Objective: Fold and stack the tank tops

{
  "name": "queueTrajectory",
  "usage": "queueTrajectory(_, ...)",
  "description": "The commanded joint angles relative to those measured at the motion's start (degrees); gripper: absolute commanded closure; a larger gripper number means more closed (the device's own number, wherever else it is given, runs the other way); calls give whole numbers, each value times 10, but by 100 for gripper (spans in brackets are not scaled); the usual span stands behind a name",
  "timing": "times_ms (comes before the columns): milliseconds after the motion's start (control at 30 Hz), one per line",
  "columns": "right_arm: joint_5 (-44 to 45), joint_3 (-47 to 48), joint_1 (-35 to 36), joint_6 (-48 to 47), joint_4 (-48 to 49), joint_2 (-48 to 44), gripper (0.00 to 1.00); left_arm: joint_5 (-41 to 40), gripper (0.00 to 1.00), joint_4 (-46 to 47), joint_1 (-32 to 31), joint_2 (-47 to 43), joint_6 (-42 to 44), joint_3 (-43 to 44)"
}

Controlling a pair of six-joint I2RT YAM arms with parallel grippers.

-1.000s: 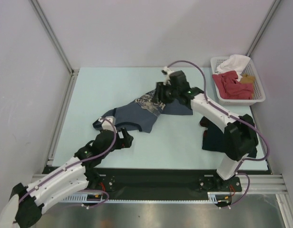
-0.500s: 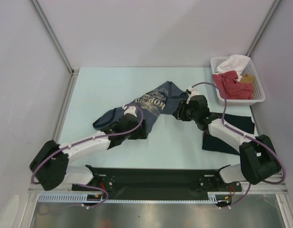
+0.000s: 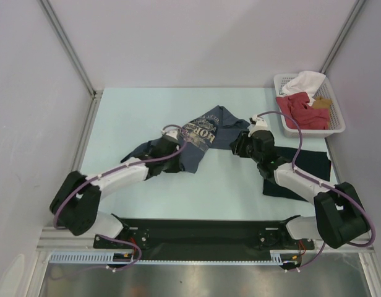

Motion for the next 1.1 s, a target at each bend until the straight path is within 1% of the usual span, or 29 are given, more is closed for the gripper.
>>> queueTrajectory(0, 14, -1, 0, 0, 41, 3, 58, 84, 100, 2, 91, -106, 11, 14)
queueTrajectory(33, 10, -2, 0, 0, 42, 3, 58, 109, 100, 8, 120, -123, 6, 1)
queueTrajectory(67, 1, -2, -1, -1, 49, 6, 57, 148, 100, 12, 183, -138, 2, -3)
queueTrajectory(100, -2, -1, 1, -3, 54, 9, 57, 162, 100, 12, 215, -158, -2, -5)
queueTrajectory(133, -27, 3, 1, -5, 57, 12, 57, 176, 100, 11, 242, -163, -11, -4)
queueTrajectory(167, -29, 4, 4, -6, 56, 16, 54, 195, 100, 14, 262, -167, -11, -3)
queueTrajectory(200, -30, 6, 7, -7, 56, 19, 52, 210, 92, 15, 276, -164, -3, 3)
queueTrajectory(233, -29, 7, 8, -8, 56, 26, 50, 214, 81, 8, 275, -158, 0, 17)
queueTrajectory(267, -28, 8, 6, -6, 56, 29, 47, 218, 54, 5, 255, -150, 1, 23)
queueTrajectory(300, -28, 6, 6, -4, 56, 30, 46, 222, 43, 4, 240, -132, 6, 25)
queueTrajectory(333, -28, 5, 5, -4, 57, 31, 46, 216, 36, 4, 222, -124, 10, 27)
queueTrajectory(367, -29, 6, 5, -3, 57, 32, 44, 207, 28, 1, 185, -117, 15, 27)
queueTrajectory(433, -33, 8, 5, -6, 56, 34, 44, 172, 19, 2, 154, -102, 26, 18)
queueTrajectory(467, -31, 7, 5, -6, 56, 34, 43, 162, 8, 15, 129, -100, 27, 10)
queueTrajectory(533, -25, 5, 4, -4, 59, 36, 43, 151, 0, 32, 111, -93, 21, -17)
queueTrajectory(633, -25, 1, 2, -2, 63, 39, 43, 150, 2, 64, 91, -71, 11, -36)
queueTrajectory(667, -26, 3, 2, -3, 63, 41, 43, 150, 11, 78, 83, -63, 9, -38)
queueTrajectory(767, -32, 9, 3, -2, 58, 50, 43, 154, 28, 97, 74, -27, -1, -33)
queueTrajectory(900, -33, 10, 1, -3, 57, 47, 43, 135, 28, 102, 68, 31, -2, -6)
queueTrajectory(933, -30, 8, 1, -4, 56, 47, 43, 136, 31, 101, 67, 39, -2, 5)
queueTrajectory(967, -30, 9, 1, -4, 56, 46, 43, 137, 42, 100, 66, 49, -1, 11)
queueTrajectory(1000, -29, 9, 1, -4, 55, 46, 43, 143, 50, 101, 65, 64, 0, 17)
queueTrajectory(1033, -29, 9, 1, -4, 55, 46, 43, 147, 60, 99, 65, 69, 0, 27)
queueTrajectory(1067, -30, 9, 1, -3, 56, 47, 43, 150, 82, 92, 65, 72, 2, 32)
